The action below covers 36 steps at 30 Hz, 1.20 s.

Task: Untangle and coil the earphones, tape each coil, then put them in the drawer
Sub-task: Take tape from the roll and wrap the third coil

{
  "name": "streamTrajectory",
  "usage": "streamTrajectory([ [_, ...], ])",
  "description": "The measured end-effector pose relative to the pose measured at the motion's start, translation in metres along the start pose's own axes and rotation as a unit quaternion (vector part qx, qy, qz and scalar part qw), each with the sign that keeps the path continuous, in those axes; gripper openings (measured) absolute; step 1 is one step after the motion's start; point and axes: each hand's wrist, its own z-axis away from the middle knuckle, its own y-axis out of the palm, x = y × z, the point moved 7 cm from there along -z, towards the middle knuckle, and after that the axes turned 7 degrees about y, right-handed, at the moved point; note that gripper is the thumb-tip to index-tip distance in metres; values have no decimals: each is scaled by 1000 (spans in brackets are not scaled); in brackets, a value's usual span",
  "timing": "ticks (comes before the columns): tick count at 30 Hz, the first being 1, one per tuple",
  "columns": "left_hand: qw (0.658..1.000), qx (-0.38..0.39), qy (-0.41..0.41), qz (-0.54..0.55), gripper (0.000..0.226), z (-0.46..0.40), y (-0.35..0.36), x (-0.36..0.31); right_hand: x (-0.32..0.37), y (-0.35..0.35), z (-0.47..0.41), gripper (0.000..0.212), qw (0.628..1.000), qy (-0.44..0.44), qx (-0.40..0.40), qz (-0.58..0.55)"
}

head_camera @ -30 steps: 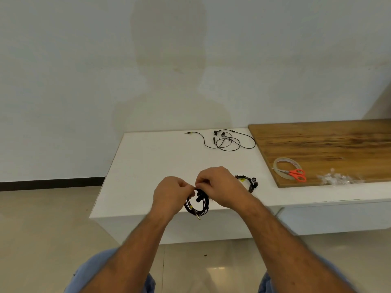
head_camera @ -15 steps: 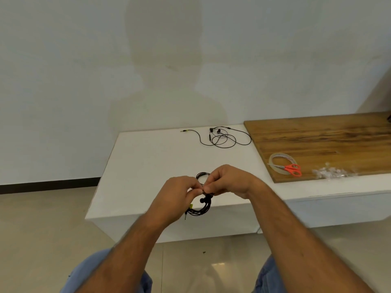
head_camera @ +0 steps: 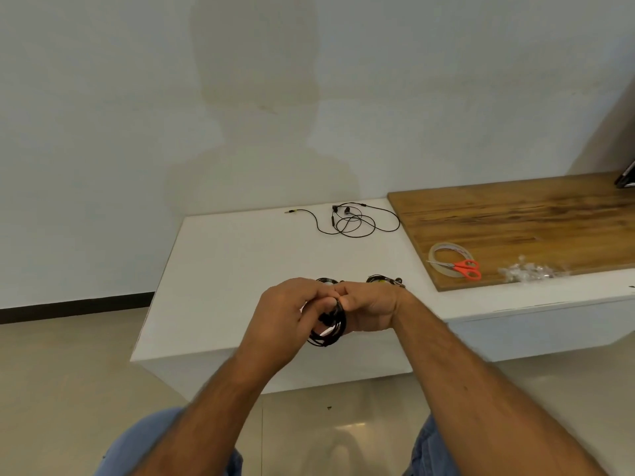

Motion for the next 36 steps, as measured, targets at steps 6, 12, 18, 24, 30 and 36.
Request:
streamTrajectory([
  [6, 992, -20, -122, 1, 11, 6, -1, 33, 21, -22, 10, 9, 976, -93, -197, -5],
  [12, 988, -63, -134, -36, 7, 6, -1, 41, 28, -26, 14, 17, 952, -102, -281, 65],
  [18, 983, -88, -151, -46, 8, 9, -6, 48, 31, -21, 9, 20, 945, -92, -293, 108],
  [24, 982, -82, -170, -26, 8, 10, -2, 59, 26, -16, -1, 6, 952, -72, -278, 110],
  [30, 948, -71, -291, 111, 9, 17, 4, 97, 24, -26, -9, 11, 929, -95, -350, 69],
  [36, 906, -92, -377, 169, 12, 24, 1, 147, 23, -51, 4, 6, 865, -131, -484, 8],
])
